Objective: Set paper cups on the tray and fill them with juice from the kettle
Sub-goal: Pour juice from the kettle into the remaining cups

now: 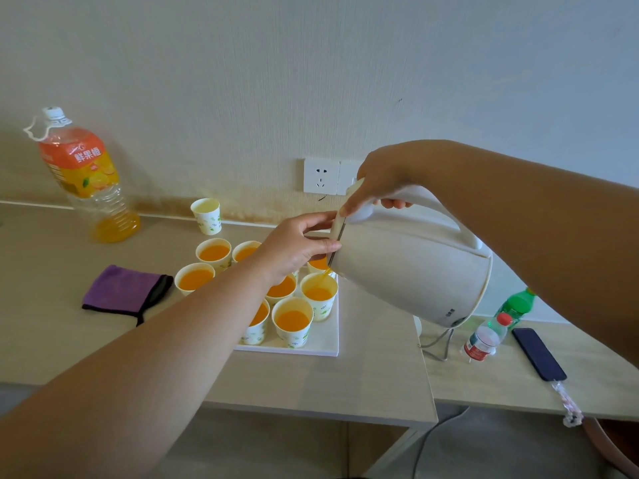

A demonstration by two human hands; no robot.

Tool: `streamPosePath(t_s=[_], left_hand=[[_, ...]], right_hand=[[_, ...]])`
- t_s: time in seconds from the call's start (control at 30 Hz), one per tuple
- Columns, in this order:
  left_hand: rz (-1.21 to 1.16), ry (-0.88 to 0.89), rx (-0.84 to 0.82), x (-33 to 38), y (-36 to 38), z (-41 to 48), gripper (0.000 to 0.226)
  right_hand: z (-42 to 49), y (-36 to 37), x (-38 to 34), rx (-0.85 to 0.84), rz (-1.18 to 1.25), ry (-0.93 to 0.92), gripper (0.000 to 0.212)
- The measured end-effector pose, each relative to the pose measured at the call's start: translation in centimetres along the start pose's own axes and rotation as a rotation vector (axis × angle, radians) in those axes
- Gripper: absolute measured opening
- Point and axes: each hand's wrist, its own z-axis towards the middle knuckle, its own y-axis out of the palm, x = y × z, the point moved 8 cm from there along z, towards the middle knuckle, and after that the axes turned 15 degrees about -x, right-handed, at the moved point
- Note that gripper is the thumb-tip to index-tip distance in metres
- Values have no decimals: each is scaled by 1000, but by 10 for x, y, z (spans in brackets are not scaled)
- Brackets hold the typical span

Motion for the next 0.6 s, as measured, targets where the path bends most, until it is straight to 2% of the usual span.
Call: streamPosePath(t_s=[0.6], left_hand=[[-3, 7, -2, 0, 0, 0, 47]], right_hand=[[3, 1, 0, -7, 12, 0, 57]])
